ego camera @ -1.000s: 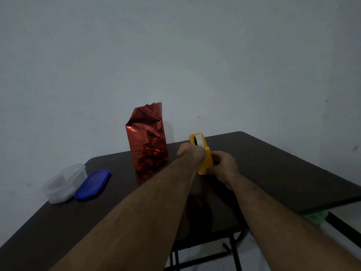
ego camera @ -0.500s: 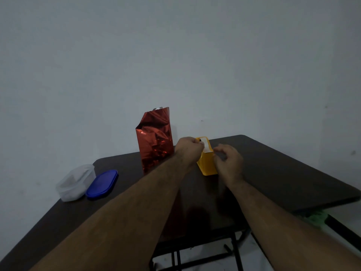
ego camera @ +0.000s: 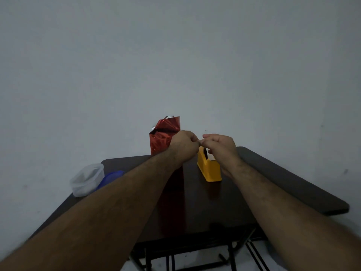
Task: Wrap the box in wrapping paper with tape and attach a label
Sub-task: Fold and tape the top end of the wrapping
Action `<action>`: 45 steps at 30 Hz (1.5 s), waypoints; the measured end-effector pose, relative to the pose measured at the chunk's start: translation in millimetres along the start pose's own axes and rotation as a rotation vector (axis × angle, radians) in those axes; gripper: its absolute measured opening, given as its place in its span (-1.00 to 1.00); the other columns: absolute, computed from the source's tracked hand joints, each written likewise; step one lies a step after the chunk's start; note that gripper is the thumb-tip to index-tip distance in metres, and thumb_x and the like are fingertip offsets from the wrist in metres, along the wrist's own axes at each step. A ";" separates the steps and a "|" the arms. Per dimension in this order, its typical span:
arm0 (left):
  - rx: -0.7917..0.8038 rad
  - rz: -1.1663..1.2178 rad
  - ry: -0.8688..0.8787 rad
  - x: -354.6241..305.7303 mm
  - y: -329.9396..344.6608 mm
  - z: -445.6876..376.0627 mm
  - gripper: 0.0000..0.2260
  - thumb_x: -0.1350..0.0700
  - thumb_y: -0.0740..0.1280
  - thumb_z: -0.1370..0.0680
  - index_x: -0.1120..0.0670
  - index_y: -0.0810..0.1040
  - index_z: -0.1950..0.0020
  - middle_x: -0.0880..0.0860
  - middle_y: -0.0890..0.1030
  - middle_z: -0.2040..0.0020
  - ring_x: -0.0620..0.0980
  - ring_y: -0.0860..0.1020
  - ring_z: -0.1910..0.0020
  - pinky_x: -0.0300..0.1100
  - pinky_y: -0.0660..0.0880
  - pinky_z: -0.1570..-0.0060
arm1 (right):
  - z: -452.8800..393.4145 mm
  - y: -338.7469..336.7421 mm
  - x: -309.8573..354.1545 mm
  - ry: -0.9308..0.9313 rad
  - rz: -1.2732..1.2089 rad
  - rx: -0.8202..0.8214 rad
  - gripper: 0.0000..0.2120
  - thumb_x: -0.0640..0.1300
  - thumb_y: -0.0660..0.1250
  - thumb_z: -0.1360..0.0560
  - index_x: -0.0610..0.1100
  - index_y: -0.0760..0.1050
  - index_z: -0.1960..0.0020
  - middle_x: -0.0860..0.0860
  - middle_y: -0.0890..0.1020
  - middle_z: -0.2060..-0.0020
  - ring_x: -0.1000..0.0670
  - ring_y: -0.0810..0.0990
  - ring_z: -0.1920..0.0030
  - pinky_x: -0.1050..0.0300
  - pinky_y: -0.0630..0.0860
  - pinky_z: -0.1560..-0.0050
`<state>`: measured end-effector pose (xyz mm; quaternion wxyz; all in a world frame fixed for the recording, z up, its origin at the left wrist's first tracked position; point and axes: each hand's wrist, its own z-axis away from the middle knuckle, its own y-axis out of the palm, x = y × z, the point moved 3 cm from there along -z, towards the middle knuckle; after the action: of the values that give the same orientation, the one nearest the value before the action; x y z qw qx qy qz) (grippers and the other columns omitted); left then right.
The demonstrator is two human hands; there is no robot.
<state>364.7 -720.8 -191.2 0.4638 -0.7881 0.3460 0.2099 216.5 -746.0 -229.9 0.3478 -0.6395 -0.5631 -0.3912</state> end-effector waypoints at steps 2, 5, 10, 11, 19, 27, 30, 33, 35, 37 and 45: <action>-0.005 -0.010 0.007 -0.3 -13.2 2.9 -0.87 0.16 0.40 -0.62 0.19 0.71 0.03 0.08 0.73 0.15 -0.02 0.68 0.15 -0.16 0.62 0.17 | 0.9 5.2 9.9 0.015 0.018 0.016 -0.87 -0.20 0.50 -0.52 -0.14 0.75 -0.06 0.03 0.70 -0.17 0.00 0.63 -0.22 -0.05 0.61 -0.27; -0.006 -0.025 0.027 0.9 -26.8 4.8 -0.86 0.16 0.40 -0.63 0.17 0.73 0.03 0.04 0.73 0.17 -0.11 0.67 0.17 -0.20 0.62 0.14 | 2.4 12.6 20.9 0.018 0.052 0.056 -0.83 -0.21 0.49 -0.53 -0.19 0.74 -0.11 0.02 0.69 -0.17 0.00 0.63 -0.22 -0.05 0.62 -0.27; -0.021 0.101 -0.038 7.4 -47.5 7.7 -0.84 0.12 0.46 -0.59 0.14 0.75 0.15 0.01 0.73 0.25 -0.09 0.69 0.20 -0.17 0.65 0.14 | 9.2 27.9 41.3 0.003 0.041 0.007 -0.85 -0.17 0.49 -0.53 -0.16 0.73 -0.09 0.08 0.68 -0.15 0.06 0.60 -0.20 0.06 0.62 -0.17; -0.032 0.157 -0.048 7.7 -51.0 9.2 -0.84 0.11 0.48 -0.57 0.14 0.75 0.17 0.02 0.73 0.26 -0.09 0.67 0.23 -0.18 0.64 0.18 | 11.1 31.8 44.9 0.010 0.008 -0.011 -0.88 -0.16 0.50 -0.52 -0.14 0.73 -0.05 0.11 0.68 -0.11 0.07 0.60 -0.18 0.05 0.62 -0.18; -0.198 0.654 -0.291 16.5 -79.4 27.4 -0.81 0.12 0.46 -0.45 0.24 0.68 0.07 0.12 0.67 0.30 0.05 0.58 0.32 -0.13 0.51 0.31 | 21.8 55.2 68.4 0.160 -0.289 -0.164 -0.95 -0.16 0.48 -0.55 -0.10 0.63 0.08 0.02 0.59 0.20 0.01 0.59 0.11 -0.09 0.65 -0.15; -0.136 0.661 -0.178 29.1 -87.7 31.0 -0.85 0.11 0.56 -0.48 0.20 0.74 0.15 0.05 0.64 0.31 -0.11 0.56 0.39 -0.31 0.46 0.42 | 23.9 82.1 72.4 0.193 -0.294 -0.053 -0.94 -0.20 0.51 -0.47 -0.13 0.63 0.13 0.03 0.63 0.16 0.05 0.57 0.07 -0.03 0.61 -0.03; -0.134 0.623 -0.148 34.8 -89.8 27.3 -0.90 0.18 0.54 -0.51 0.21 0.74 0.13 0.05 0.64 0.33 -0.14 0.57 0.41 -0.31 0.47 0.43 | 23.9 86.1 72.1 0.183 -0.263 -0.029 -0.93 -0.21 0.52 -0.44 -0.14 0.65 0.20 0.05 0.62 0.26 0.05 0.56 0.13 -0.01 0.58 0.03; -0.126 0.625 -0.144 42.6 -92.6 21.4 -0.89 0.21 0.50 -0.54 0.25 0.72 0.14 0.06 0.65 0.34 -0.14 0.59 0.41 -0.32 0.48 0.44 | 20.6 89.6 68.0 0.153 -0.257 -0.023 -0.92 -0.18 0.51 -0.50 -0.12 0.65 0.15 0.06 0.67 0.24 0.07 0.61 0.12 0.03 0.60 0.02; -0.141 0.636 -0.132 45.9 -95.4 18.0 -0.89 0.23 0.49 -0.55 0.26 0.71 0.15 0.13 0.67 0.29 -0.06 0.62 0.37 -0.29 0.50 0.41 | 16.3 90.3 65.4 0.120 -0.277 -0.028 -0.96 -0.18 0.52 -0.50 -0.14 0.70 0.11 0.12 0.71 0.27 0.13 0.66 0.12 0.12 0.57 0.10; -0.162 0.628 -0.106 46.7 -97.3 13.6 -0.87 0.24 0.47 -0.56 0.28 0.69 0.15 0.12 0.66 0.31 -0.08 0.60 0.39 -0.31 0.48 0.42 | 8.5 90.8 63.3 0.071 -0.264 -0.090 -0.91 -0.14 0.53 -0.49 -0.14 0.74 0.03 0.15 0.73 0.18 0.13 0.66 0.02 0.14 0.57 0.07; -0.523 0.685 -0.078 90.0 -111.8 -24.3 -0.97 0.14 0.40 -0.59 0.01 0.61 0.00 -0.01 0.62 0.12 -0.08 0.60 0.11 -0.13 0.52 0.08 | -47.6 79.7 11.8 0.143 -0.203 -0.300 -0.84 -0.13 0.41 -0.63 -0.06 0.69 -0.18 0.07 0.69 -0.07 0.00 0.63 -0.20 -0.11 0.60 -0.33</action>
<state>508.2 -736.8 -172.6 0.1649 -0.7101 0.5050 0.4621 291.2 -792.7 -198.2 0.2464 -0.5946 -0.5339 -0.5483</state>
